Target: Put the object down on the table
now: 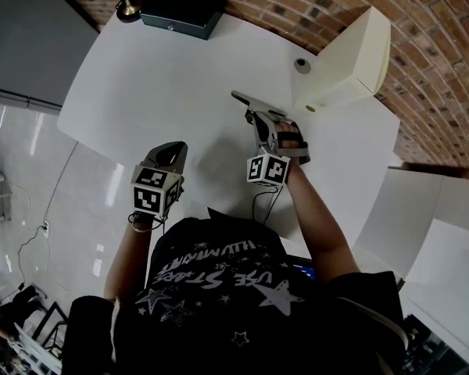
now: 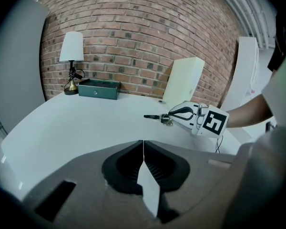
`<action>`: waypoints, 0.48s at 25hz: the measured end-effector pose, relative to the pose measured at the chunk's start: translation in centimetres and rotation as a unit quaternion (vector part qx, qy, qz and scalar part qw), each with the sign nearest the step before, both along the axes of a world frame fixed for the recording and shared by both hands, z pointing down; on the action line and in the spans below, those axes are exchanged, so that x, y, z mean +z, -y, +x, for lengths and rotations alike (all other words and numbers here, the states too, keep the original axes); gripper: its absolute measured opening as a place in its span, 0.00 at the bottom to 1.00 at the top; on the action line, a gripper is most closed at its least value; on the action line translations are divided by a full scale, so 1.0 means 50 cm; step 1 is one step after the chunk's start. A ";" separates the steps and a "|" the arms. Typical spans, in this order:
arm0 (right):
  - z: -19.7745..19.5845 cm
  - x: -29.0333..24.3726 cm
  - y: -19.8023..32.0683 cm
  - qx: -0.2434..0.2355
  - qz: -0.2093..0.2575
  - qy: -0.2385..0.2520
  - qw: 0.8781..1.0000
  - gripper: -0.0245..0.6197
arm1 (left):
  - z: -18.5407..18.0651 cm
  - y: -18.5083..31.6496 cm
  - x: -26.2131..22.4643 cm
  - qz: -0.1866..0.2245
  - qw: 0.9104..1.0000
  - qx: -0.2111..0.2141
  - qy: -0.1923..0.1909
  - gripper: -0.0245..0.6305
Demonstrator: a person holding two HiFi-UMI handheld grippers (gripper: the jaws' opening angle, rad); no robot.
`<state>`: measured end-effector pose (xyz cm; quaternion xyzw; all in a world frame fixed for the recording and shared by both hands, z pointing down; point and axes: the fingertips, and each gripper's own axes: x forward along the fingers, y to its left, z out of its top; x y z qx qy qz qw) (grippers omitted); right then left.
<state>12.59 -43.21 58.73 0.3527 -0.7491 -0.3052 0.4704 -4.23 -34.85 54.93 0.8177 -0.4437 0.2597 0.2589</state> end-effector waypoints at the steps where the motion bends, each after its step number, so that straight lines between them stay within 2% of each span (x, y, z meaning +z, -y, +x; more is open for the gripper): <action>1: 0.000 0.002 -0.002 0.001 0.000 0.000 1.000 0.06 | 0.000 0.000 0.000 0.001 1.000 0.001 0.000 0.07; 12: -0.005 0.012 -0.022 0.011 -0.010 0.000 1.000 0.07 | -0.007 -0.005 -0.012 0.010 1.000 0.000 -0.009 0.07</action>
